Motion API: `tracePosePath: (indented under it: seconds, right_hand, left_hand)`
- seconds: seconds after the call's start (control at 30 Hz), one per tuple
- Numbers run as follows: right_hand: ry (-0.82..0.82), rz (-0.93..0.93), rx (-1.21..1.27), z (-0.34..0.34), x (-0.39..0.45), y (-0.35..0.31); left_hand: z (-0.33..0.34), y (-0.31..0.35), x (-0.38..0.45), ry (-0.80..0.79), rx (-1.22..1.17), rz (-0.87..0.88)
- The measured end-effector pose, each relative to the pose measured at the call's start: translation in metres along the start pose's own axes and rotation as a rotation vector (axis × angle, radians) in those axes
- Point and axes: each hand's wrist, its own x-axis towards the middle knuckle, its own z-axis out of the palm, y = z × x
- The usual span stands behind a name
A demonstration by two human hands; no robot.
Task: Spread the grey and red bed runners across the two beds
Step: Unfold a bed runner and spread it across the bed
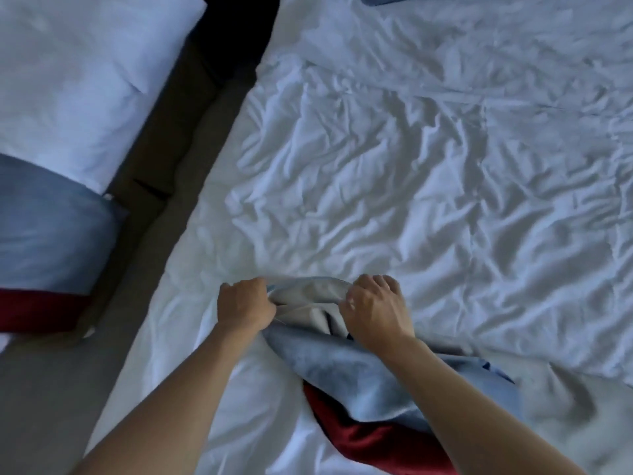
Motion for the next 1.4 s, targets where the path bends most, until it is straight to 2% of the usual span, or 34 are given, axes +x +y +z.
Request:
tracePosePath:
  seconds: [0.07, 0.2, 0.3, 0.43, 0.6, 0.67, 0.8, 0.87, 0.93, 1.03, 1.07, 1.23, 1.33, 1.4]
  right_hand:
    - [-0.01, -0.038, 0.031, 0.005, 0.009, -0.03]
    - [-0.144, -0.059, 0.07, 0.023, 0.026, -0.071]
    - [-0.207, -0.133, -0.029, 0.032, 0.037, -0.077]
    - [-0.134, -0.116, -0.109, 0.028, 0.038, -0.075]
    - [-0.047, -0.167, -0.062, 0.02, 0.024, -0.079]
    - [0.02, -0.198, -0.032, 0.016, 0.018, -0.087]
    - [-0.005, -0.175, 0.015, 0.018, 0.005, -0.094]
    - [0.063, -0.129, 0.091, 0.018, -0.002, -0.083]
    - [0.139, -0.091, 0.116, 0.016, -0.008, -0.07]
    - [0.228, 0.058, 0.091, 0.014, -0.007, -0.048]
    - [0.211, 0.111, 0.047, 0.014, -0.003, -0.04]
    - [-0.098, 0.189, -0.192, 0.017, 0.027, -0.019]
    - [-0.284, 0.17, -0.234, 0.019, 0.047, -0.023]
    - [-0.352, 0.155, -0.234, 0.023, 0.056, -0.028]
  left_hand:
    - [0.006, -0.019, -0.014, -0.025, -0.095, 0.0]
    - [0.013, -0.03, -0.036, -0.085, -0.285, 0.159]
    - [0.011, -0.033, -0.037, -0.095, -0.414, 0.194]
    - [0.008, -0.032, -0.024, -0.11, -0.591, 0.141]
    - [-0.001, -0.016, 0.013, -0.154, -0.673, 0.083]
    - [-0.005, 0.002, 0.031, -0.223, -0.66, 0.112]
    - [-0.008, 0.05, 0.054, -0.512, -0.613, 0.259]
    - [-0.002, 0.069, 0.062, -0.659, -0.495, 0.336]
    - [0.007, 0.081, 0.065, -0.717, -0.381, 0.414]
    - [0.014, 0.079, 0.066, -0.608, -0.376, 0.468]
    - [0.013, 0.072, 0.066, -0.575, -0.359, 0.47]
    - [0.01, 0.005, 0.07, -0.405, -0.306, 0.411]
    - [0.0, -0.044, 0.08, -0.315, -0.325, 0.338]
    - [-0.005, -0.076, 0.085, -0.277, -0.305, 0.277]
